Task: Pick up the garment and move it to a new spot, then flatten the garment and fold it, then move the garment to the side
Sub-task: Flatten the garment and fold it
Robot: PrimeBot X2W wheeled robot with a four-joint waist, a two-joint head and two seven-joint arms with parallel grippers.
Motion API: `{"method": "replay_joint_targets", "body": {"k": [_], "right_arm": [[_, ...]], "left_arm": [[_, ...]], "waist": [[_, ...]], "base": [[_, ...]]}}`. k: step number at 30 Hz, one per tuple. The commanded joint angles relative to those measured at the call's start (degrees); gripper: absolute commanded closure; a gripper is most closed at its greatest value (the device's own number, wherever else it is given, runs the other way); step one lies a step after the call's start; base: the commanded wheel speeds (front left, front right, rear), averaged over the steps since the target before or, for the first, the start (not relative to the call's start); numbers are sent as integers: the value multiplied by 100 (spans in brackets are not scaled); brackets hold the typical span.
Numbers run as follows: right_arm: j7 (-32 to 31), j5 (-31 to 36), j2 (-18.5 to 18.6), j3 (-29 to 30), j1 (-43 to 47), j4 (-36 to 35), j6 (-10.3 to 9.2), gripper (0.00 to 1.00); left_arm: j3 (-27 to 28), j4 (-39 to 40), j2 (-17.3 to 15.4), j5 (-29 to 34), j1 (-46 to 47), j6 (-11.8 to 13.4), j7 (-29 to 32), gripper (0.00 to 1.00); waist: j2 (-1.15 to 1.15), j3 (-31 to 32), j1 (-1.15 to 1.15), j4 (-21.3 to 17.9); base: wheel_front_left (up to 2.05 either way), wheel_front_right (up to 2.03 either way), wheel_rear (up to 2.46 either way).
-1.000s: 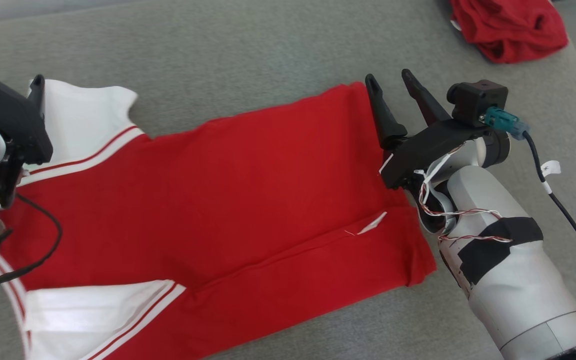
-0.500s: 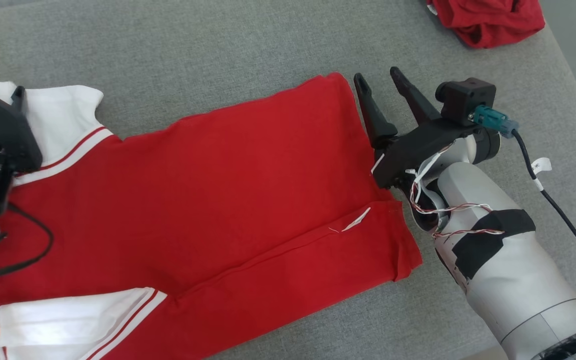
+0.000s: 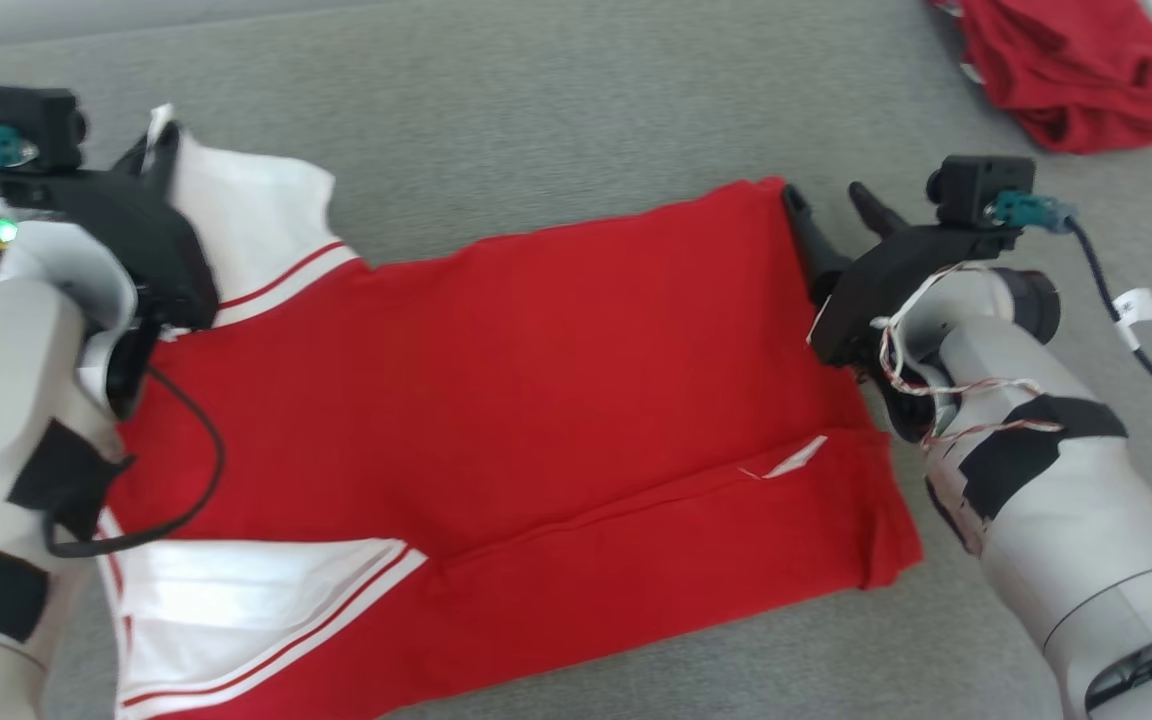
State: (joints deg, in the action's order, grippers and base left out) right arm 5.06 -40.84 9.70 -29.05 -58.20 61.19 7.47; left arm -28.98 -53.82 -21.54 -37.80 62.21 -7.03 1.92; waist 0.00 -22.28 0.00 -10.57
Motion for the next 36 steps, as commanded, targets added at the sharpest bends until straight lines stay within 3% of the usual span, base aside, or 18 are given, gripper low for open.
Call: {"method": "replay_joint_targets", "body": {"k": [1,7,8,9,10,18,24,32,36], "right_arm": [[3,-44,37,0,-119,110,3,0],[-253,-169,40,48,-432,744,3,0],[-317,-209,13,61,-447,826,3,13],[-356,-263,-17,89,-462,885,3,41],[-318,-315,-14,144,-507,929,3,98],[144,-121,153,73,-672,1124,3,100],[725,-253,215,-82,-136,711,3,100],[916,-756,457,-307,785,-192,3,100],[963,-955,607,-413,1088,-554,3,100]], "left_arm": [[-35,84,75,5,-94,-6,-65,100],[-174,390,300,-77,-110,-32,-145,100],[-183,428,331,-102,-104,-36,-178,100],[-199,450,362,-109,-99,-38,-184,100],[-220,474,378,-118,-96,-40,-190,100],[-268,512,361,-222,-175,-50,-400,100],[-260,672,320,-341,-610,-38,-772,100],[-324,1769,23,-333,-1684,81,-1261,100],[-243,2513,-232,-297,-2344,362,-1433,100]], "waist": [[0,24,0,339],[0,-46,0,695],[0,-57,0,744],[0,-69,0,793],[0,-80,0,830],[0,2,0,937],[0,346,0,920],[0,535,0,803],[0,611,0,821]], "base": [[0,0,0],[0,0,0],[0,0,0],[0,0,0],[0,0,0],[0,0,0],[0,0,0],[0,0,0],[0,0,0]]}}
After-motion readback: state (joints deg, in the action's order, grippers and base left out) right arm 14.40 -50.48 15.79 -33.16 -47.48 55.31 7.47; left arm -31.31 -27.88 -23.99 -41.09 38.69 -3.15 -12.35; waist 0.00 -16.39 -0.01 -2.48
